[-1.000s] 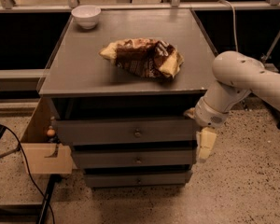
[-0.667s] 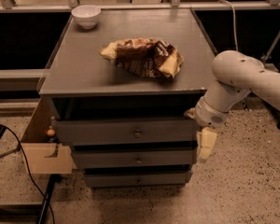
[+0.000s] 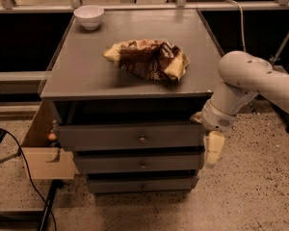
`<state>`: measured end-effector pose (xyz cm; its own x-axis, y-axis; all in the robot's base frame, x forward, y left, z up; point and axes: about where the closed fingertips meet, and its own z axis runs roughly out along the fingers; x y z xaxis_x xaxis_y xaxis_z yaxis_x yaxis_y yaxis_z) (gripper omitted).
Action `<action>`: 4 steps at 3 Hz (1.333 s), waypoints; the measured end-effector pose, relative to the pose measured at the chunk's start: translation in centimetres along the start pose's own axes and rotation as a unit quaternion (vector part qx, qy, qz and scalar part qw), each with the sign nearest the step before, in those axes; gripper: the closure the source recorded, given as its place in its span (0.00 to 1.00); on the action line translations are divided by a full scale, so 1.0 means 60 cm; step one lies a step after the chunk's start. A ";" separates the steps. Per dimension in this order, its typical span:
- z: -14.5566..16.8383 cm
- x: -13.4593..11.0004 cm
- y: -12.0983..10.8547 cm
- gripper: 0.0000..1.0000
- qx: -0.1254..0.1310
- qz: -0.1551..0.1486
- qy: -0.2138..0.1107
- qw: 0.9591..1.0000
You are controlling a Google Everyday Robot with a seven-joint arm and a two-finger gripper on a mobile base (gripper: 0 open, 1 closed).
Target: Open top drawer
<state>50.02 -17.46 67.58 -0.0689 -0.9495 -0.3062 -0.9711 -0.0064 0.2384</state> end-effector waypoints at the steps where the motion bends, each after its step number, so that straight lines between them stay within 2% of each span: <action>1: -0.002 0.001 0.004 0.00 -0.006 0.002 0.002 1.000; 4: -0.004 0.005 0.025 0.00 -0.023 0.011 0.005 1.000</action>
Offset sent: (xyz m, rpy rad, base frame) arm -0.0163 -0.0067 -0.0061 -0.0216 0.0783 0.0003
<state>48.58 -17.81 68.10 -0.0882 -0.9528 -0.2907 -0.9578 0.0010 0.2874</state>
